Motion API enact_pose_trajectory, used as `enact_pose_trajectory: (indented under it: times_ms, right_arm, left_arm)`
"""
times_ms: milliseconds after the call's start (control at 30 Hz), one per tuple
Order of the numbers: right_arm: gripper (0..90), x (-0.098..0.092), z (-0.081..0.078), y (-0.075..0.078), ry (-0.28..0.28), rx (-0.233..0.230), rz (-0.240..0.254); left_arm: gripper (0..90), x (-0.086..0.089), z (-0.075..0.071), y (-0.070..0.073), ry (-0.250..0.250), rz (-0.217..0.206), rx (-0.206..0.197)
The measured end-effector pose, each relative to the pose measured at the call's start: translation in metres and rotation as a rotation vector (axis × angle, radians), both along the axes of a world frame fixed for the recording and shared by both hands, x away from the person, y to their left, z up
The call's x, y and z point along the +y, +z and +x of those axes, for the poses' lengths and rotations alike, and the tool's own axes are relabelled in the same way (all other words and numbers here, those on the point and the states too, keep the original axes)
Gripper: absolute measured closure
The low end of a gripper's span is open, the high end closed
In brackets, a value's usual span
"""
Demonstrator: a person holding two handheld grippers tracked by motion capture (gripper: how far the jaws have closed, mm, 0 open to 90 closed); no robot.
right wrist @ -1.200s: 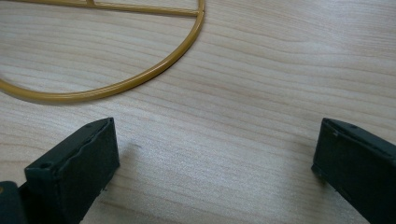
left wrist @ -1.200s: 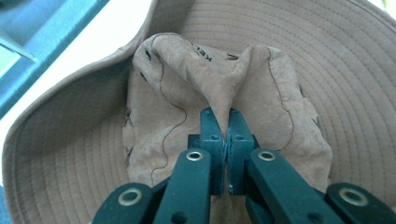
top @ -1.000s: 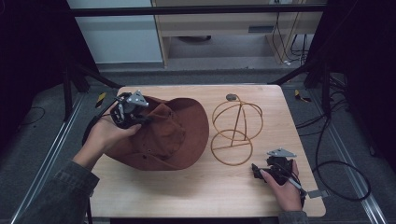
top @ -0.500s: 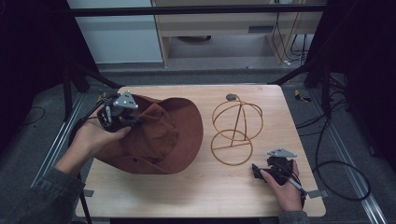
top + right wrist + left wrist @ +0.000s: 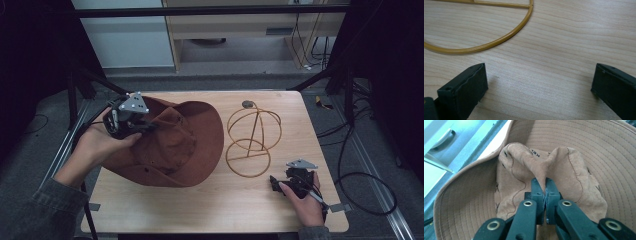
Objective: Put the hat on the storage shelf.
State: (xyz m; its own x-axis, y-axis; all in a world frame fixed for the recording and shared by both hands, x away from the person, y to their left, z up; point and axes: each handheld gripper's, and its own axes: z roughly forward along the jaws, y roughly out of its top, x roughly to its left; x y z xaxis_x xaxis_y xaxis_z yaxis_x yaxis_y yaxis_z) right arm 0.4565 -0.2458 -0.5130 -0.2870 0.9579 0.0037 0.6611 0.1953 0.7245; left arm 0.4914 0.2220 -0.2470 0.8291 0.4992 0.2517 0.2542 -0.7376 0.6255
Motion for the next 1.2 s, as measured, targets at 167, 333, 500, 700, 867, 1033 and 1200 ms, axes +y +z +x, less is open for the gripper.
enact_pose_trajectory:
  times_ms: [167, 333, 500, 700, 867, 1033, 1200]
  right_arm:
    - [0.4, 0.0, 0.0, 0.0, 0.001, 0.0, -0.001]
    - [0.4, 0.0, 0.0, 0.0, -0.002, 0.002, 0.0]
    - [0.4, 0.0, 0.0, 0.0, -0.002, 0.001, -0.001]
    - [0.4, 0.0, 0.0, 0.0, -0.002, 0.001, -0.001]
    - [0.4, 0.0, 0.0, 0.0, -0.002, 0.001, -0.003]
    - [0.4, 0.0, 0.0, 0.0, -0.002, 0.001, -0.003]
    - [0.4, 0.0, 0.0, 0.0, -0.002, 0.001, -0.002]
  left_arm:
    - [88.2, -0.003, -0.004, 0.012, -0.008, -0.003, -0.02]
    - [88.3, -0.004, -0.006, 0.024, -0.01, -0.003, -0.035]
    - [88.3, -0.007, -0.008, 0.033, -0.014, -0.006, -0.048]
    - [88.3, -0.017, -0.008, 0.04, -0.033, -0.002, -0.06]
    - [88.3, -0.023, -0.007, 0.045, -0.044, -0.001, -0.064]
    - [88.3, -0.029, -0.006, 0.049, -0.052, 0.002, -0.07]
    - [88.3, -0.033, -0.005, 0.049, -0.057, 0.001, -0.069]
